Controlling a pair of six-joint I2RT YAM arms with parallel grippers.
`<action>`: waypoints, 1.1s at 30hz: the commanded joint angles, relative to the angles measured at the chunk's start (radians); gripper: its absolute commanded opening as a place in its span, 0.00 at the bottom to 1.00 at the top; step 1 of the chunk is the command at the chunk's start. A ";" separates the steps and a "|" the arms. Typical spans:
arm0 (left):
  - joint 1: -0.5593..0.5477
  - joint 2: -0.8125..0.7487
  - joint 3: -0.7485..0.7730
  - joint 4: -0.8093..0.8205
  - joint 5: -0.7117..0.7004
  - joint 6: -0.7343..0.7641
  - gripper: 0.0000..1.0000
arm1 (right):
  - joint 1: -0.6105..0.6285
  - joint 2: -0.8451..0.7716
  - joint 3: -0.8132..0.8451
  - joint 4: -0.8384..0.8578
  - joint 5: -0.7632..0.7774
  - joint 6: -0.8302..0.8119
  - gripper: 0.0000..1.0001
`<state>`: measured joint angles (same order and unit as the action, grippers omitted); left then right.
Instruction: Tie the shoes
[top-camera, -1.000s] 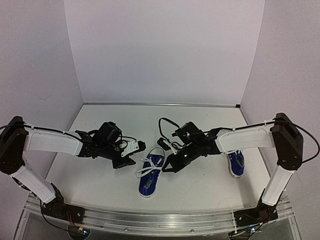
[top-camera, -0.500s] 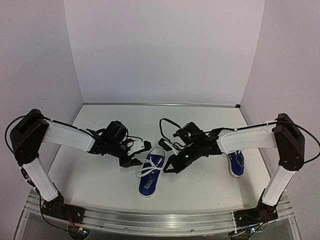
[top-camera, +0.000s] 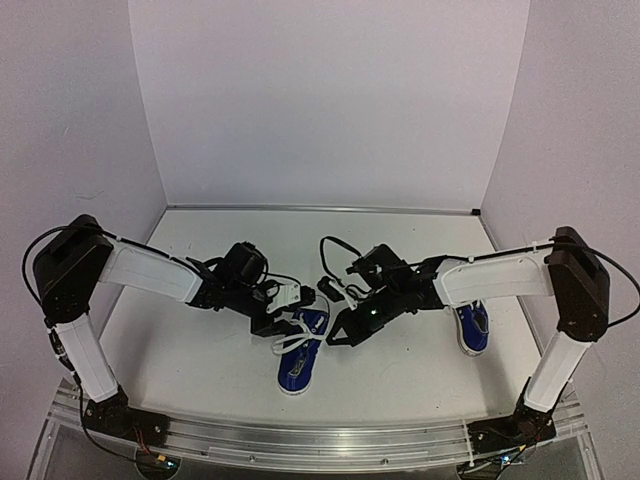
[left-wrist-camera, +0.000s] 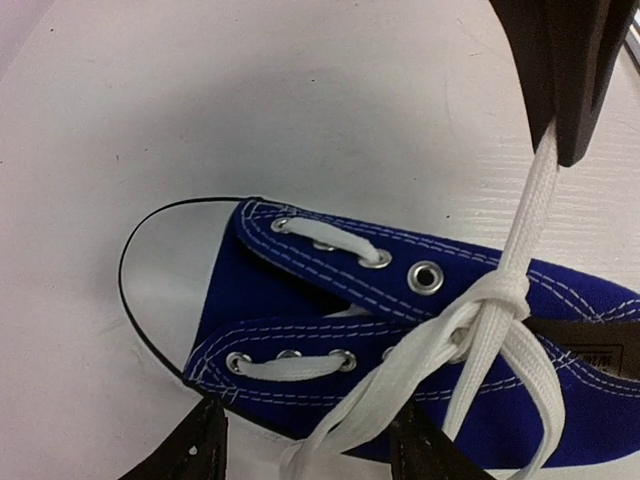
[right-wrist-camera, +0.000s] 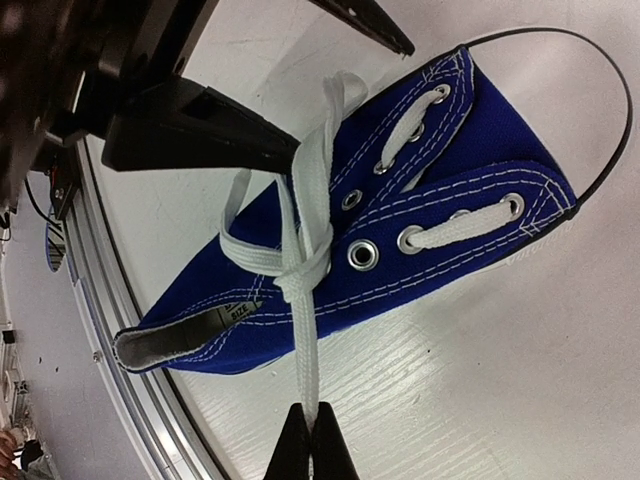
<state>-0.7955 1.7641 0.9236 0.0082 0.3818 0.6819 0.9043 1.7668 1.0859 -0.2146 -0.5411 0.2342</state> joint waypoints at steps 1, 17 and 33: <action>-0.025 0.024 0.050 0.014 0.024 0.019 0.53 | 0.005 -0.012 0.005 0.000 0.012 0.011 0.00; 0.001 -0.052 -0.031 0.022 -0.173 -0.058 0.00 | -0.020 -0.073 -0.102 -0.013 0.066 0.037 0.00; 0.022 -0.039 0.000 -0.057 -0.238 -0.079 0.00 | -0.117 -0.131 -0.181 -0.052 0.138 0.023 0.00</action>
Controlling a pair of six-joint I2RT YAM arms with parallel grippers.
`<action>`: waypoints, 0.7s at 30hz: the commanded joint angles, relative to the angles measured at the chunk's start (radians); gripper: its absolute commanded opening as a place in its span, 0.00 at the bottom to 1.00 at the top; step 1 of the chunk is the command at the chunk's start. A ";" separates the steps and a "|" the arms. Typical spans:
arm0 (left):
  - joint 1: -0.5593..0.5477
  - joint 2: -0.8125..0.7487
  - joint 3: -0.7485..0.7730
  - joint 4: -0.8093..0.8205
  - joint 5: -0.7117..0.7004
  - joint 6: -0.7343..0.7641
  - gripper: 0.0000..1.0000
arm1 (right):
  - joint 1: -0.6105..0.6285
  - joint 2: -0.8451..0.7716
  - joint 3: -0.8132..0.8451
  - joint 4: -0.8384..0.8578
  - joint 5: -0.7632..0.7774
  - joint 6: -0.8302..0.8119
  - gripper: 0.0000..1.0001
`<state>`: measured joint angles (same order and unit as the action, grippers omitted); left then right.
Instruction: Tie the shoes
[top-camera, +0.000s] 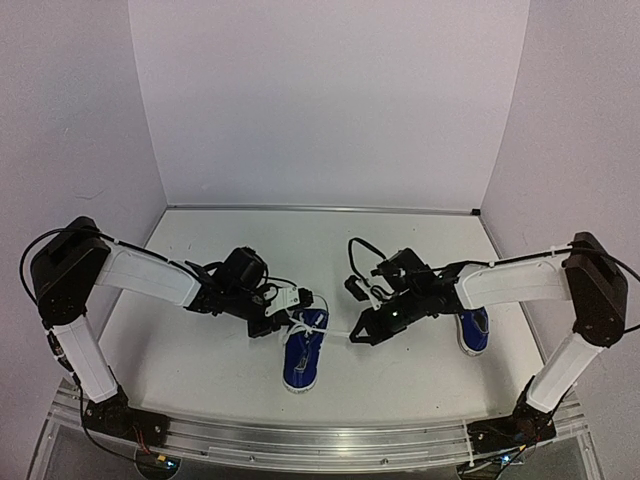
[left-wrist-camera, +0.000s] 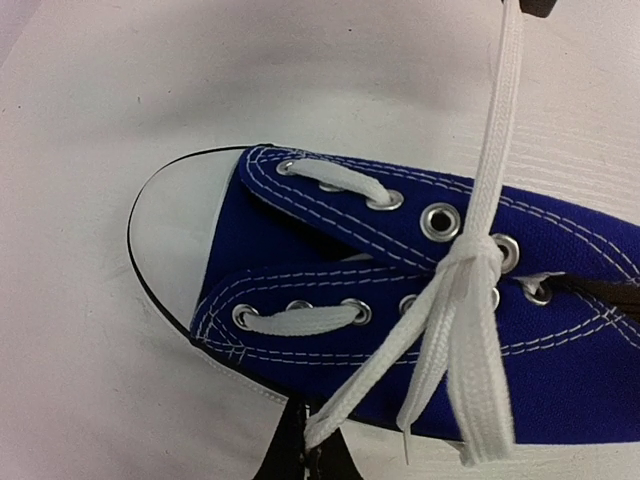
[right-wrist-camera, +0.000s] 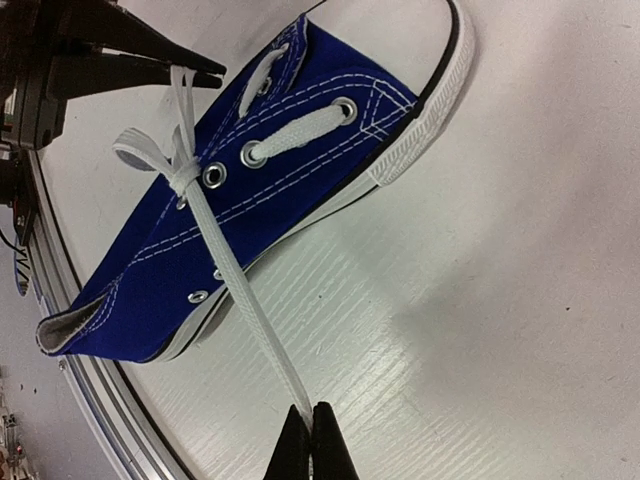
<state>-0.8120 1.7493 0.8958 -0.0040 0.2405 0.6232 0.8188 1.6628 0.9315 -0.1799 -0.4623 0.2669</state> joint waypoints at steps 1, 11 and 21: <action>0.039 -0.025 0.030 -0.053 -0.092 -0.022 0.00 | -0.039 -0.025 -0.026 -0.087 0.063 -0.013 0.00; 0.015 -0.042 0.033 -0.049 0.028 -0.048 0.00 | -0.064 0.040 0.043 -0.045 -0.064 -0.013 0.00; 0.017 -0.028 0.026 -0.066 -0.036 -0.042 0.00 | -0.064 0.012 0.000 -0.042 -0.033 -0.021 0.00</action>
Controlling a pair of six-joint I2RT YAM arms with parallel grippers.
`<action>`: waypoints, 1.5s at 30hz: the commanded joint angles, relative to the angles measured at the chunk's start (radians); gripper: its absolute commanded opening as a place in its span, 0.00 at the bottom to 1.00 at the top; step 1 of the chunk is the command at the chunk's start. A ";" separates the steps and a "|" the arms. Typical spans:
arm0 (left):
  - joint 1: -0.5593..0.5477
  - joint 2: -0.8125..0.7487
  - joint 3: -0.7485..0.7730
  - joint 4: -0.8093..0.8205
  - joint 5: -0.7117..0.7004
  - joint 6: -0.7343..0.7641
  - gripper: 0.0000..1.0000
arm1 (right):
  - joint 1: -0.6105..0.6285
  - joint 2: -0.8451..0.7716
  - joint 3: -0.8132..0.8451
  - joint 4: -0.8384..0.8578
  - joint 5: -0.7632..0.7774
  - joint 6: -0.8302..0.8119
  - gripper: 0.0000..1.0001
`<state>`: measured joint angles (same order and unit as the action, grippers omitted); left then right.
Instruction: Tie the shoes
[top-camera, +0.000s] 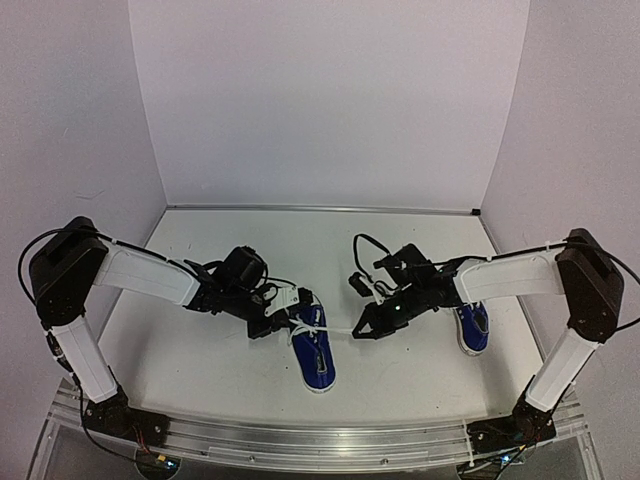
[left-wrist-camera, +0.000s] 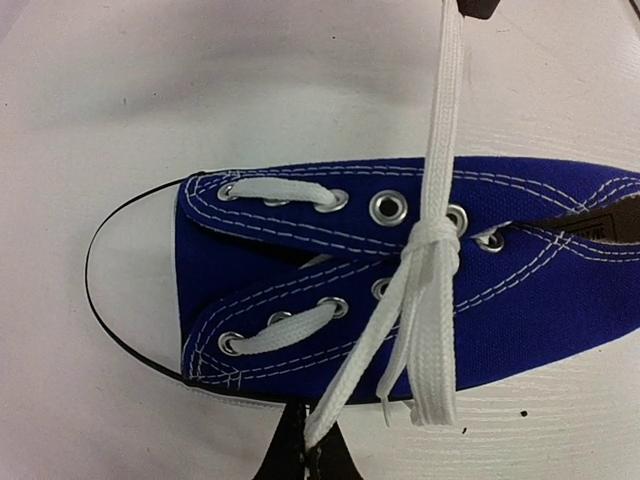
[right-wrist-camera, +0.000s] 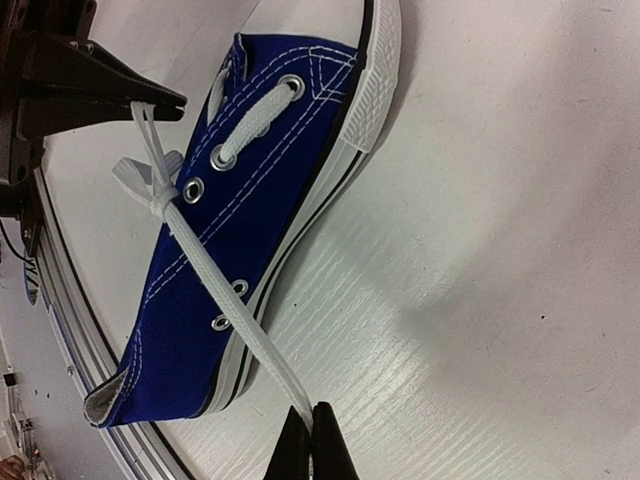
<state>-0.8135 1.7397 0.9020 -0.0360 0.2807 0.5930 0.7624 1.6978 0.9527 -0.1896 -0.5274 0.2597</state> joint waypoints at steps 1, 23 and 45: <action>0.020 -0.011 0.026 -0.036 -0.079 -0.011 0.00 | -0.008 -0.022 -0.027 -0.030 0.028 -0.015 0.00; 0.009 -0.108 0.048 -0.030 -0.038 -0.090 0.66 | 0.063 -0.002 0.055 0.082 -0.082 0.058 0.45; 0.161 -0.408 0.154 -0.267 -0.444 -0.773 1.00 | -0.106 -0.302 0.003 0.113 0.140 0.063 0.98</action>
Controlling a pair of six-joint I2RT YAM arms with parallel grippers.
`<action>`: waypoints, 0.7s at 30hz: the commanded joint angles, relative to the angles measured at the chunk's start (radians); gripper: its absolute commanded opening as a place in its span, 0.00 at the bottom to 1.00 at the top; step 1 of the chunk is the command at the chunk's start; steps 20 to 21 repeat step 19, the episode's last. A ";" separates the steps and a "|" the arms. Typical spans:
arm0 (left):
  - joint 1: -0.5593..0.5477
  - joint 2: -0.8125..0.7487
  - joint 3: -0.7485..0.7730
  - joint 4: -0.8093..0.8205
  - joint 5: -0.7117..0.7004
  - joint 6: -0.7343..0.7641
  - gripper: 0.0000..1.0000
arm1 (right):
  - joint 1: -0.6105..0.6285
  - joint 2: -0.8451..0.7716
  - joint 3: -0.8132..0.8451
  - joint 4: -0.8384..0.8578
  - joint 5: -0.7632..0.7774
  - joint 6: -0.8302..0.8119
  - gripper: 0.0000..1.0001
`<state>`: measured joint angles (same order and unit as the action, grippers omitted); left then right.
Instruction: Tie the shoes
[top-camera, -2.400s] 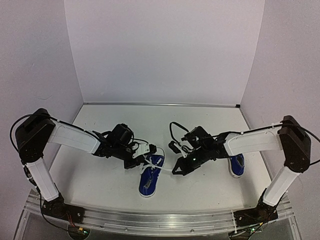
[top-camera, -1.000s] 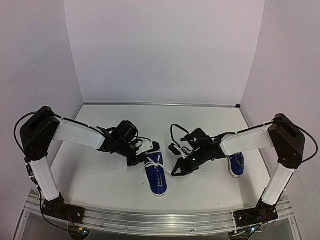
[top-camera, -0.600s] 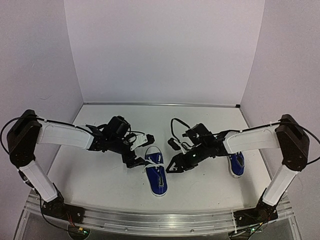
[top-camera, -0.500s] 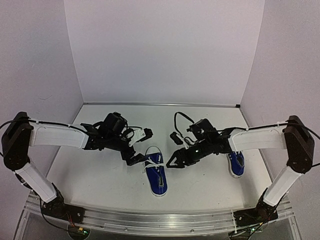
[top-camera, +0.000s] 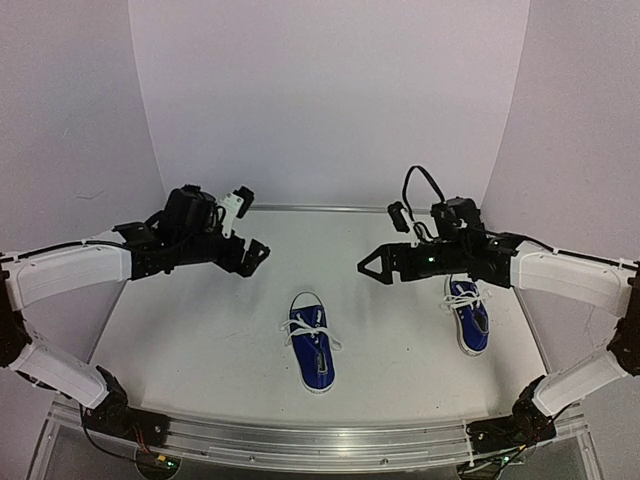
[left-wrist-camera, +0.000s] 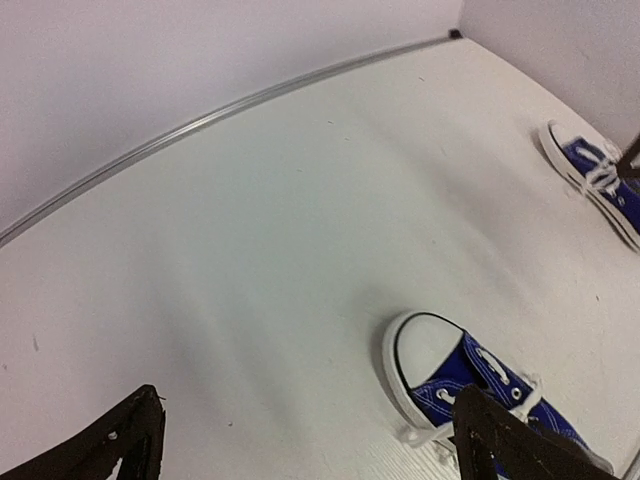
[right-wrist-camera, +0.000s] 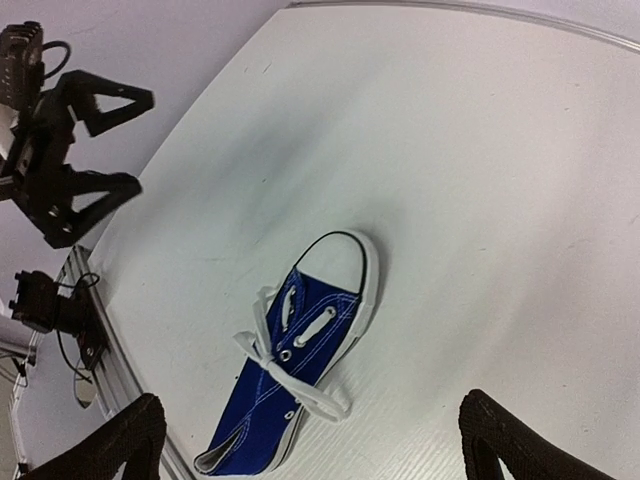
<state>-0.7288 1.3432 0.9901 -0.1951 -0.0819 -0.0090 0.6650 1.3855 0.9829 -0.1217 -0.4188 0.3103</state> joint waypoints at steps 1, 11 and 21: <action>0.084 0.004 0.061 -0.124 -0.058 -0.184 1.00 | -0.009 0.019 -0.053 0.072 0.017 0.020 0.98; 0.086 -0.025 -0.189 0.031 -0.013 -0.434 1.00 | -0.009 0.113 -0.221 0.268 -0.052 0.072 0.98; 0.086 0.036 -0.148 -0.026 -0.091 -0.453 1.00 | -0.008 0.141 -0.219 0.304 -0.057 0.085 0.98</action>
